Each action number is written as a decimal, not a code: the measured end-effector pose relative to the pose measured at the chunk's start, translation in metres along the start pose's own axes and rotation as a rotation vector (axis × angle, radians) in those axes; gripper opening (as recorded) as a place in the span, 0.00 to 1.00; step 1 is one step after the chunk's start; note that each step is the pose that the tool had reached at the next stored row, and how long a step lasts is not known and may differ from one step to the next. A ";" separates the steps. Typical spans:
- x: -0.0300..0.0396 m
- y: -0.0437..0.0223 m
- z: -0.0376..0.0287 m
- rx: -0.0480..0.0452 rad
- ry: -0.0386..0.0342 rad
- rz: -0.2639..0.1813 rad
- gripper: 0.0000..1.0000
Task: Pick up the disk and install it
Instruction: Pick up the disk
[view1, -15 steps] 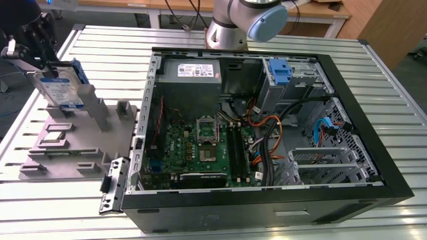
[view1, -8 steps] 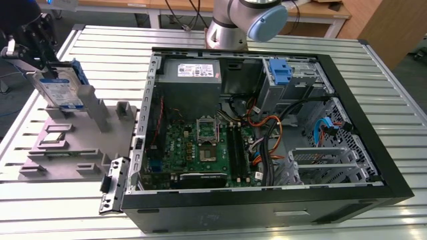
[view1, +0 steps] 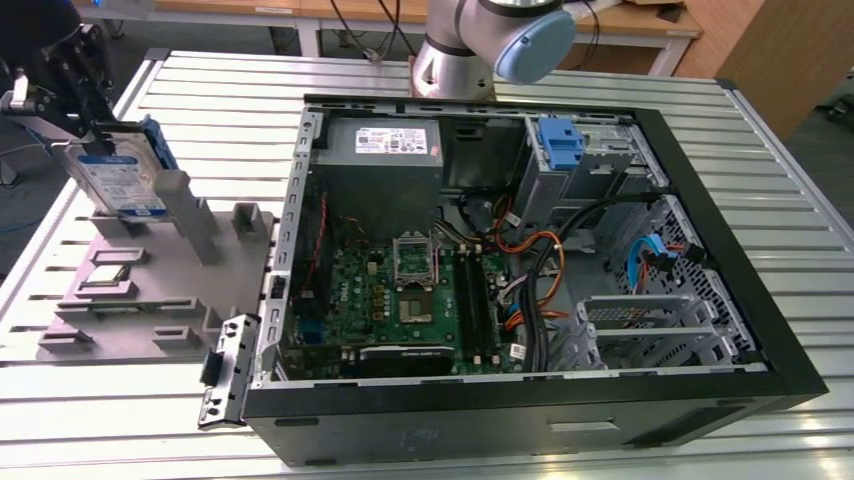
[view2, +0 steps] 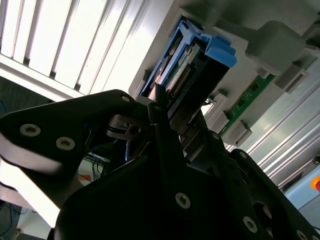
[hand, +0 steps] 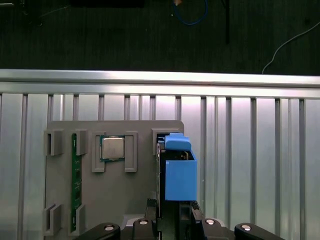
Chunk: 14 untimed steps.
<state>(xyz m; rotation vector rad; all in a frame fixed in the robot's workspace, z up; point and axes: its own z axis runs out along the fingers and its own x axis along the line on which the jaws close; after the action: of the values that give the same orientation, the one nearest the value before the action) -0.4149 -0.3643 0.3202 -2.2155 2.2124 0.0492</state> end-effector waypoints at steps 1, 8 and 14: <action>0.0000 0.0000 0.0000 0.0000 0.0001 0.000 0.35; 0.0000 0.0000 -0.0001 -0.0002 0.0001 0.001 0.35; -0.0001 0.0001 -0.0046 -0.0002 0.0002 0.001 0.35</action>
<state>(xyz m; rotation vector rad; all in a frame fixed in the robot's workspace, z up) -0.4149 -0.3643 0.3247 -2.2150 2.2133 0.0493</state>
